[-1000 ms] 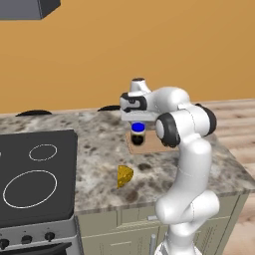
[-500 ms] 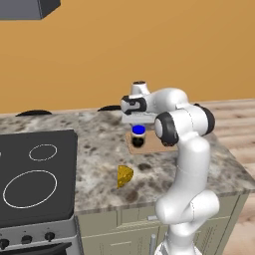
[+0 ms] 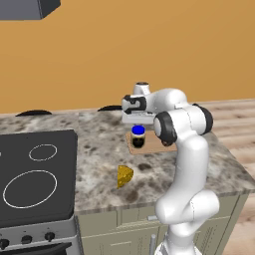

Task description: Retrieve the reheated potato from the microwave, then place the potato, cheese, and condiment on the cutting board.

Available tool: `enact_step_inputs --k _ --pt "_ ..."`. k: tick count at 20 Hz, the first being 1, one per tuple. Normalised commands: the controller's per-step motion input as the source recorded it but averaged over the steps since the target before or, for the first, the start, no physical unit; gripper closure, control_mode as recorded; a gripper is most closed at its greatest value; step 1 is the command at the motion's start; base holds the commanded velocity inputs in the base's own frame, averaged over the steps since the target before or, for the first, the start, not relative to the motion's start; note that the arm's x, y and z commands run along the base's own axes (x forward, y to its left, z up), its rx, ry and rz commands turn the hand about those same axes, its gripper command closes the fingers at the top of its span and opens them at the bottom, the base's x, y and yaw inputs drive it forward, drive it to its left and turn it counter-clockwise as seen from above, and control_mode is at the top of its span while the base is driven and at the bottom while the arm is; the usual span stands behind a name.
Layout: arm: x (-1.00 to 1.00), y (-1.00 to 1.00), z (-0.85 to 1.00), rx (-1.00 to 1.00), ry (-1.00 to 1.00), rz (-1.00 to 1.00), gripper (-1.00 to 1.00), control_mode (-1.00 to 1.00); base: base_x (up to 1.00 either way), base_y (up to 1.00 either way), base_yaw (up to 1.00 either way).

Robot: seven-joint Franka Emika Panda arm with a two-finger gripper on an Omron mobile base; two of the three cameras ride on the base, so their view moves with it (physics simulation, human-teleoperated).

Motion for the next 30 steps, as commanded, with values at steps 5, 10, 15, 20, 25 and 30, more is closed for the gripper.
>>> enact_step_inputs --k 5,10,15,20,25,30 --pt "0.01 0.00 -0.16 0.02 0.00 0.00 -1.00 -1.00 0.00 0.00 0.00" --pt "0.17 -0.04 0.01 0.00 0.00 0.00 -1.00 -1.00 0.00 0.00 0.00" --pt "0.23 -0.02 0.22 0.00 0.00 0.00 -1.00 -1.00 0.00 0.00 0.00" --pt "0.11 0.05 0.42 -0.01 0.00 0.03 -1.00 -1.00 0.00 0.00 0.00" --pt "-0.16 0.07 0.46 -0.07 -0.01 0.13 -1.00 -1.00 0.00 0.00 0.00" --pt "-0.56 0.11 0.19 -0.03 0.00 0.09 -1.00 -1.00 0.00 0.00 0.00"
